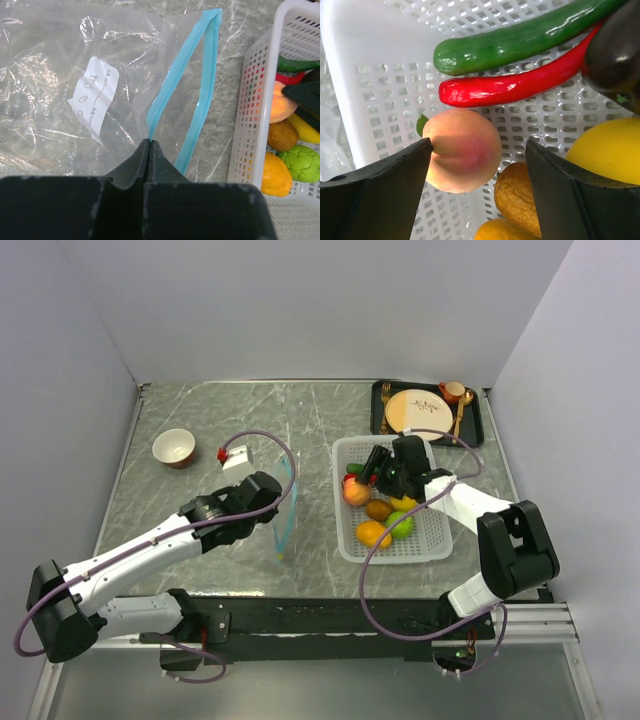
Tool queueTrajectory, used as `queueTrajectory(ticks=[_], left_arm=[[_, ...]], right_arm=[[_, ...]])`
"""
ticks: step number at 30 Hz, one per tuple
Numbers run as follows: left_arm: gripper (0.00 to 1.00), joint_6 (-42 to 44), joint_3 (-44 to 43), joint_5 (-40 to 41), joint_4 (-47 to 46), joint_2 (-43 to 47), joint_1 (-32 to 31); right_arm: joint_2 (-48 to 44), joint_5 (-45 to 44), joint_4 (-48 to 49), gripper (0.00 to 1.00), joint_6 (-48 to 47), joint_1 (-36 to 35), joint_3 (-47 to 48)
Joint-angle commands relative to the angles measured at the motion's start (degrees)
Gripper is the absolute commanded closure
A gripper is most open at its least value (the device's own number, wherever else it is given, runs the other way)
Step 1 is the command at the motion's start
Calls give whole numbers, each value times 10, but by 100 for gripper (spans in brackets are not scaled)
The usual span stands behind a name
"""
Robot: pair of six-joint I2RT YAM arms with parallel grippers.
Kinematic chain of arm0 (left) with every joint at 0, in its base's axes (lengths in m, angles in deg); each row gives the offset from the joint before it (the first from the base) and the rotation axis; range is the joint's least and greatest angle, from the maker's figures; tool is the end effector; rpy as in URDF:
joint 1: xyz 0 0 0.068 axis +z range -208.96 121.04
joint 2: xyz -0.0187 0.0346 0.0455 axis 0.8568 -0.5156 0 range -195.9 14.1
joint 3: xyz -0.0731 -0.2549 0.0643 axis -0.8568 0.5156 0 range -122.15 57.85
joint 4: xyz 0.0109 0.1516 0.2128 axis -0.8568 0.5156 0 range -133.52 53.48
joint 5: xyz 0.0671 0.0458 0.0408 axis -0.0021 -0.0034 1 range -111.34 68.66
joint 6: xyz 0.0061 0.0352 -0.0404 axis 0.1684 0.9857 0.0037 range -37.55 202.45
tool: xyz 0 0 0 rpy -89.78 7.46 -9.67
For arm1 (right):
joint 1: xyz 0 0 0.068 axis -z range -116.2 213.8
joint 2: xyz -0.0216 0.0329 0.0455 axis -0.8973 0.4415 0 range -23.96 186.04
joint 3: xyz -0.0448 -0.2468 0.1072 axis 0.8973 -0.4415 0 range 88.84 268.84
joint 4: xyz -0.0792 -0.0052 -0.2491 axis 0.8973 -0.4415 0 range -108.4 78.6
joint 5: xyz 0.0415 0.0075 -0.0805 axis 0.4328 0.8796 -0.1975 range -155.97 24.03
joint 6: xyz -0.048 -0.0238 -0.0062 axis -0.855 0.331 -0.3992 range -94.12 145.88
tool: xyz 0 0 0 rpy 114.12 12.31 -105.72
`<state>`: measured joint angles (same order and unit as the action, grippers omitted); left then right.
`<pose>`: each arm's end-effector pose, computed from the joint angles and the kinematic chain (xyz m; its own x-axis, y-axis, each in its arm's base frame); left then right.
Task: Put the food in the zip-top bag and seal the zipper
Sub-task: Pick up the fake fruit from the bin.
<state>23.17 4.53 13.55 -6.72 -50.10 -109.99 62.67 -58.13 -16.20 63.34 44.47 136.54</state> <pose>0.1583 -0.1633 0.2876 -0.5776 -0.4073 -0.7075 -0.1978 0.9106 -0.3628 0.2925 0.1078 0.1942 -0.7736 0.3671 -0.5164 0.0626 0.8553 0.5143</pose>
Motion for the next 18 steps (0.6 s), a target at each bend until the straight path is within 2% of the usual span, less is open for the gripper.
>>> queueTrajectory(ticks=[1,13,14,15,17,18], left_arm=[[99,8,-1,5,-22,22,0],[99,2,3,9,-15,29,0],[99,1,6,8,-16,31,1],[99,1,6,10,-17,34,0],[99,0,5,11,-15,35,0],[99,0,4,11,-12,34,0]], right_arm=[[6,41,14,17,-4,-14,11],[41,58,1,20,2,-35,36],[40,57,1,22,2,-35,35],[38,54,4,35,1,-35,34],[31,53,5,47,2,-35,30],[27,50,4,62,3,-36,29]])
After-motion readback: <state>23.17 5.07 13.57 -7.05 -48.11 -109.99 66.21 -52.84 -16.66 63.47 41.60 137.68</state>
